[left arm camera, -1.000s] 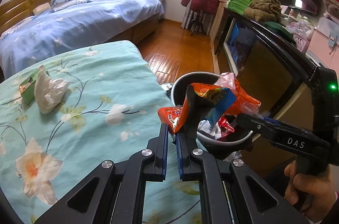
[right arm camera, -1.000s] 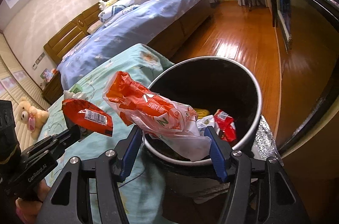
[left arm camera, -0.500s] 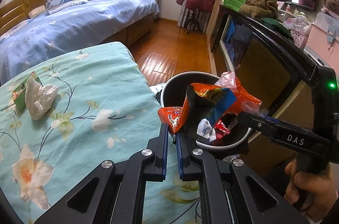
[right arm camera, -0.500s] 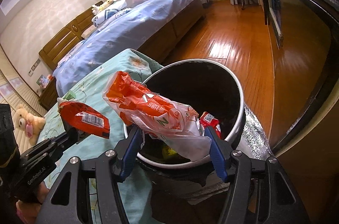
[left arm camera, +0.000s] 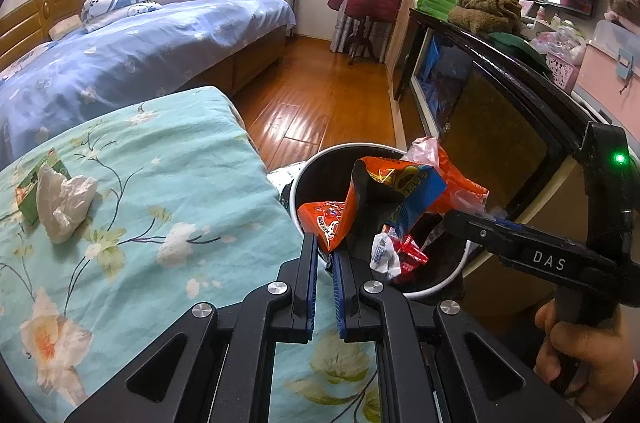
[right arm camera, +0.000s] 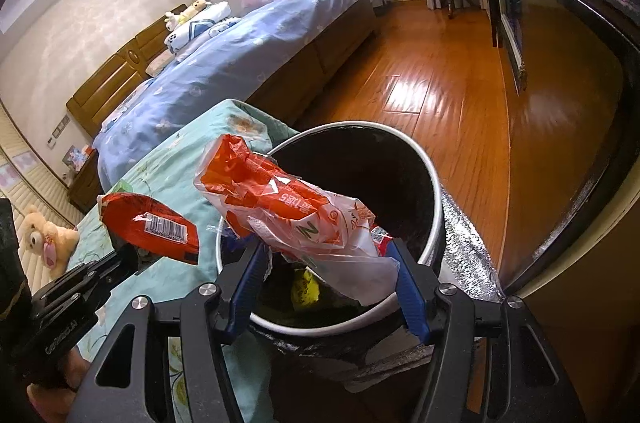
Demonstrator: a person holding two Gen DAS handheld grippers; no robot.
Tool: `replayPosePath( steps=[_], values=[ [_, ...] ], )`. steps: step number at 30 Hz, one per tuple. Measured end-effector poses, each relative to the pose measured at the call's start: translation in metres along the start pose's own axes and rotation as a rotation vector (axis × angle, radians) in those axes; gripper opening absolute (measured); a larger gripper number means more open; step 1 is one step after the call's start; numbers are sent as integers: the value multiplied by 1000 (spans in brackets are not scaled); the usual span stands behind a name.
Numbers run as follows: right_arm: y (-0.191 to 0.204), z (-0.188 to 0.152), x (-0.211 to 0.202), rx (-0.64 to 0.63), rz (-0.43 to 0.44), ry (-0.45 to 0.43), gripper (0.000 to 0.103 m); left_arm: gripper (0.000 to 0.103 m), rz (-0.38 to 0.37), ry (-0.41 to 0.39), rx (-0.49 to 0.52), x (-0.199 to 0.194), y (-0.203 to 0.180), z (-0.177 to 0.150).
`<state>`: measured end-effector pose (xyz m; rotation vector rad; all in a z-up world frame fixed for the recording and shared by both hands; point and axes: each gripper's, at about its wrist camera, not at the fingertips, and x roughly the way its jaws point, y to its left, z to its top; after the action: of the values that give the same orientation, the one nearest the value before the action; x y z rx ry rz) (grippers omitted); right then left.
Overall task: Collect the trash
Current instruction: 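Carry both items over the bin and open both tools to drop them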
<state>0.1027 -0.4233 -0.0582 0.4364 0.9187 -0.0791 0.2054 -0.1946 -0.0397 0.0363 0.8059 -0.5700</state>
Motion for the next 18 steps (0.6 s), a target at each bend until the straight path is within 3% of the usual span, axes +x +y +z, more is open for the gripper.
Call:
replayPosePath(
  steps=[18],
  values=[
    [-10,17,14,14,-13,23,63,6,5,36,44,29,-17,14]
  ],
)
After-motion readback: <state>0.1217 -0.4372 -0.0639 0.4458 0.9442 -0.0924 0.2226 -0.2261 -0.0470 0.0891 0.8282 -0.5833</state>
